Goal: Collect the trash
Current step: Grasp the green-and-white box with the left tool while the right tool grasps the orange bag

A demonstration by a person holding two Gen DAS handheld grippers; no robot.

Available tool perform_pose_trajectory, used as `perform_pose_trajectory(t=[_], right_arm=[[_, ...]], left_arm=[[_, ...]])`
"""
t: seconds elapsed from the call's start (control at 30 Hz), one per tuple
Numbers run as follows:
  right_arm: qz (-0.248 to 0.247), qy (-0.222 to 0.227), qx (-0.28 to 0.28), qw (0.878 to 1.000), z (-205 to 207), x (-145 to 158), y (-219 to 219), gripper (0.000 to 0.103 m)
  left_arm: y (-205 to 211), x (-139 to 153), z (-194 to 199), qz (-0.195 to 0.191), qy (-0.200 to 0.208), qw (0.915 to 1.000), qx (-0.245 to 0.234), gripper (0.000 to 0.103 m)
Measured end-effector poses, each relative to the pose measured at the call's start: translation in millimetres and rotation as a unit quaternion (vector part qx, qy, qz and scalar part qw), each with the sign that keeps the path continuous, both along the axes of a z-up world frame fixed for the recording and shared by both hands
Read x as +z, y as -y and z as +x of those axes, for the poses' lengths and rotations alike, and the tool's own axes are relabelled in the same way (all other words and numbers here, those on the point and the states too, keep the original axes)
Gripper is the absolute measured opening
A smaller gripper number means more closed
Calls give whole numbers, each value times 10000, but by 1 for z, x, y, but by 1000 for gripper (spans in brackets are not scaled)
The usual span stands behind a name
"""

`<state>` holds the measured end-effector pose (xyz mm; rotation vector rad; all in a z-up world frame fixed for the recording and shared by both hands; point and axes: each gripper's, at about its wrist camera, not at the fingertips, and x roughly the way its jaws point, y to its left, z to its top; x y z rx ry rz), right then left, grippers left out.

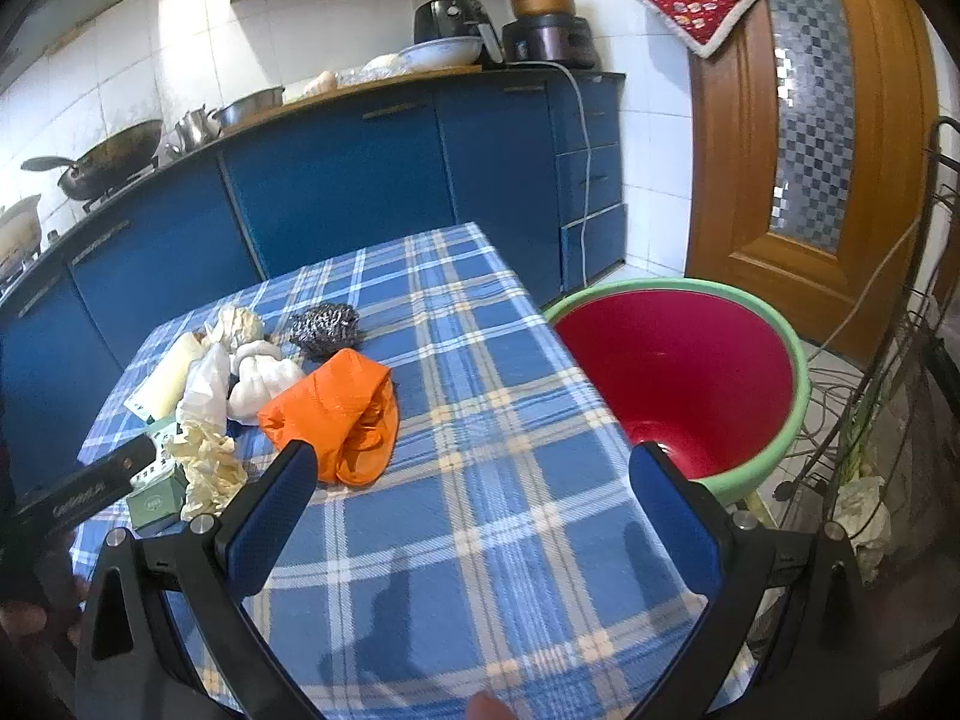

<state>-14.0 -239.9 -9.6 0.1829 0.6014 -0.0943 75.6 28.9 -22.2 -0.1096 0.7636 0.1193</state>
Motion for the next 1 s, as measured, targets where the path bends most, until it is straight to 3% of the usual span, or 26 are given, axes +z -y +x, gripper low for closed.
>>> perform_pose_trajectory(t=[0.53, 0.73, 0.9, 1.0], right_arm=[[-137, -637, 344, 9973, 49, -12, -33, 102], [-205, -854, 448, 9951, 70, -18, -50, 102], [-281, -966, 570, 9933, 85, -21, -62, 102], [-362, -1019, 668, 9919, 93, -23, -68, 102]], left_arm=[[-11, -32, 40, -236, -573, 9980, -108, 103], [-7, -36, 46, -258, -688, 9968, -312, 98], [-7, -32, 44, -360, -556, 9967, -475, 80], [-5, -31, 42, -372, -543, 9964, -532, 76]])
